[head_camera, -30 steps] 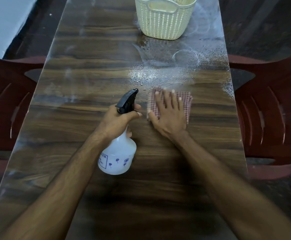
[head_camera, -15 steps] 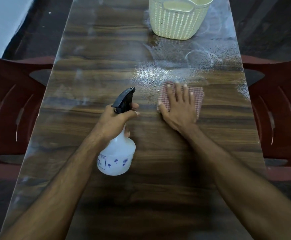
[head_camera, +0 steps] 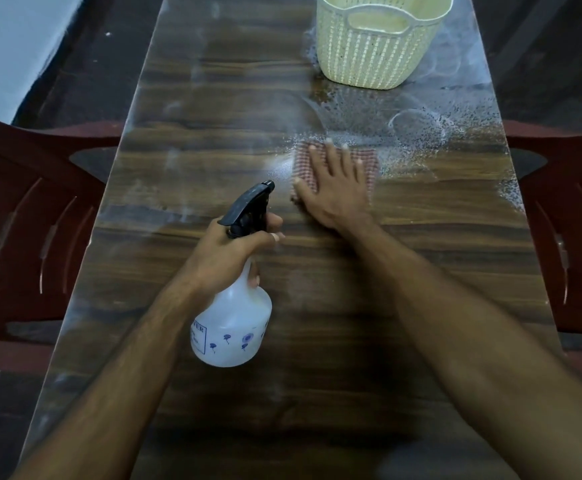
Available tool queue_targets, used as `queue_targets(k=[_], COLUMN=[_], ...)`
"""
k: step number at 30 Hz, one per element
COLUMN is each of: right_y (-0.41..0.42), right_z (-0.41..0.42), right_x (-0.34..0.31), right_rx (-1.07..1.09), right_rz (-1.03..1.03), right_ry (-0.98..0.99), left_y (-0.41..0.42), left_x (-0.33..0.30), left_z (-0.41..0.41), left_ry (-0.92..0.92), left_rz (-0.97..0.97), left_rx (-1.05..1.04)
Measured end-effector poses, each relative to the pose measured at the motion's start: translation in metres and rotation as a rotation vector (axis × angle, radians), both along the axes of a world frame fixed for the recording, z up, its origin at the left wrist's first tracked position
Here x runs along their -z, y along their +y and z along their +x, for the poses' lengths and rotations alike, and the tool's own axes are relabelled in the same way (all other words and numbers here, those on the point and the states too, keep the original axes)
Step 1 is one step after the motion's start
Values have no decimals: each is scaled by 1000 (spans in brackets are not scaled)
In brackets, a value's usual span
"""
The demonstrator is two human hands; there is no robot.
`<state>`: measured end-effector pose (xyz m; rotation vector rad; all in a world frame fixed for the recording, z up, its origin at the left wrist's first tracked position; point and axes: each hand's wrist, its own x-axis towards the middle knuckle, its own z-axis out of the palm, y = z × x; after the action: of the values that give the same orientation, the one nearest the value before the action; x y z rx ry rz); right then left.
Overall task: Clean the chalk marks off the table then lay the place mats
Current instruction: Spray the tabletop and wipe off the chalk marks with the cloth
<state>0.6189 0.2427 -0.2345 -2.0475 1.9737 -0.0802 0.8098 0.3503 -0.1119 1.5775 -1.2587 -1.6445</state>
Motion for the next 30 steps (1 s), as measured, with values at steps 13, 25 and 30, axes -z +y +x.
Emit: queue_targets(k=[13, 25, 30], right_y=[140, 189, 219], right_z=[20, -3, -95], right_x=[4, -5, 3], right_rx=[-215, -329, -146], right_rz=[-25, 77, 53], right_ry=[29, -87, 24], left_y=[5, 31, 51], left_x=[-5, -17, -14], left_z=[-26, -58, -74], left_ry=[45, 70, 34], left_rz=[-20, 20, 14], left_rx=[10, -34, -29])
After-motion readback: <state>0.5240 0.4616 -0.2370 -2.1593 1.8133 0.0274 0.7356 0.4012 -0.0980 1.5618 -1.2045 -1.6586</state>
